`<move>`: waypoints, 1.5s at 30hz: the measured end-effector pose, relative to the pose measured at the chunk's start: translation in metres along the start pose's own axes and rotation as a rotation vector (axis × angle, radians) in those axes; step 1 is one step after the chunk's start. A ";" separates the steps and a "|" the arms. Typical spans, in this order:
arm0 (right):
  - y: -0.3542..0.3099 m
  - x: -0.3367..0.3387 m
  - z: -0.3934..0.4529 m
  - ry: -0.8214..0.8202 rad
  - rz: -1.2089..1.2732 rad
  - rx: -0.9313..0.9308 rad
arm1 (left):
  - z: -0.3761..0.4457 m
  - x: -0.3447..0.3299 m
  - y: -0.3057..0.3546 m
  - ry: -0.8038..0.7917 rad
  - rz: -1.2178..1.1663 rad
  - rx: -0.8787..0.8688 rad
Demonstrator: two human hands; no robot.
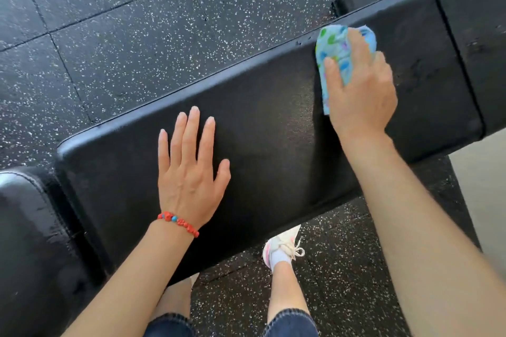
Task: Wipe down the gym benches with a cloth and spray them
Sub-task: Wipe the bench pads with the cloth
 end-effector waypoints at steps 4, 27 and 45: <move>-0.040 -0.007 -0.047 -0.044 -0.013 0.254 | 0.004 0.008 0.009 0.047 -0.062 0.071; 0.052 0.028 -0.026 0.001 -0.006 0.360 | 0.033 0.004 0.091 0.060 -0.081 -0.013; 0.133 0.057 -0.018 0.112 -0.016 0.034 | 0.044 -0.007 0.129 0.034 -0.032 -0.036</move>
Point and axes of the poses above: each hand's wrist, its own z-axis towards the middle knuckle, its own x-axis out of the back of the hand, y = z × x, the point moved 6 cm from there along z, towards the middle knuckle, and after that the axes turned 6 degrees about z, right-handed, at the moved point
